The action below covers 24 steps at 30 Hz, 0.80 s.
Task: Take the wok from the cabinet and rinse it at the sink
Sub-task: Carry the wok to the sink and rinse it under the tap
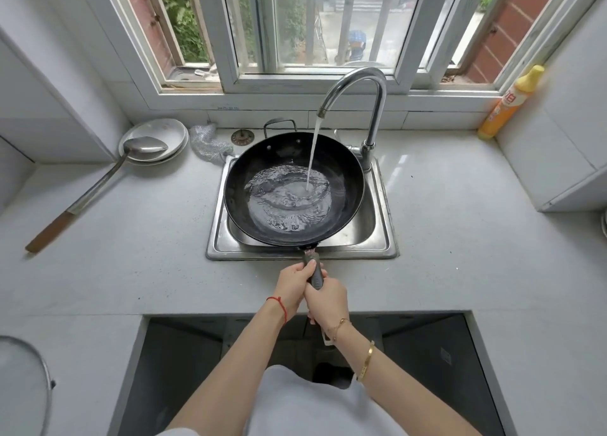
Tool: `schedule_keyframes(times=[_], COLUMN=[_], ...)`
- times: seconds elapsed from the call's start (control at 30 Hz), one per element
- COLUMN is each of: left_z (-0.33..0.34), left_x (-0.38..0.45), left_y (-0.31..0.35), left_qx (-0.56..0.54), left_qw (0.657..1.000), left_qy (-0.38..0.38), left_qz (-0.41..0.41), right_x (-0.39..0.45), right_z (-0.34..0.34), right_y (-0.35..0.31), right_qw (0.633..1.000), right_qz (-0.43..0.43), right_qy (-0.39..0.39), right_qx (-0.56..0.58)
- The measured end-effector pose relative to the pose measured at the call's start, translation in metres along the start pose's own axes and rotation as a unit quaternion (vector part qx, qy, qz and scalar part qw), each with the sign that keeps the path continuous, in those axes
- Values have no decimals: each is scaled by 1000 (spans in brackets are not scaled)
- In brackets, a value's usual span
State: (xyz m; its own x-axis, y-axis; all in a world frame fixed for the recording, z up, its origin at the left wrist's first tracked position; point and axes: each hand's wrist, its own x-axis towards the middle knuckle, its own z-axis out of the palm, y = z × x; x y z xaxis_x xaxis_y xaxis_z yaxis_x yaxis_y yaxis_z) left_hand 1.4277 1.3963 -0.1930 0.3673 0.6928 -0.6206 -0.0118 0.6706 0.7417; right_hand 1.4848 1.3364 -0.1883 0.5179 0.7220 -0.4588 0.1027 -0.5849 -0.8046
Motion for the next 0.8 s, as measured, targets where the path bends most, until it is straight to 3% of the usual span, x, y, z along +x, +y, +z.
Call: schedule_keyframes(times=[0.17, 0.5, 0.8], left_z=[-2, 1, -4], left_x=[-3, -5, -1], left_y=[-6, -5, 4], left_qx=[-8, 101, 90], left_qw=[1000, 992, 993], left_qy=[-22, 54, 57], left_qz=[-11, 62, 58], right_x=[-4, 1, 6], right_z=[0, -6, -4], right_y=[7, 9, -8], right_qw=[1000, 998, 998], right_qz=[-20, -6, 11], right_qy=[5, -54, -45], right_qx=[-21, 21, 40])
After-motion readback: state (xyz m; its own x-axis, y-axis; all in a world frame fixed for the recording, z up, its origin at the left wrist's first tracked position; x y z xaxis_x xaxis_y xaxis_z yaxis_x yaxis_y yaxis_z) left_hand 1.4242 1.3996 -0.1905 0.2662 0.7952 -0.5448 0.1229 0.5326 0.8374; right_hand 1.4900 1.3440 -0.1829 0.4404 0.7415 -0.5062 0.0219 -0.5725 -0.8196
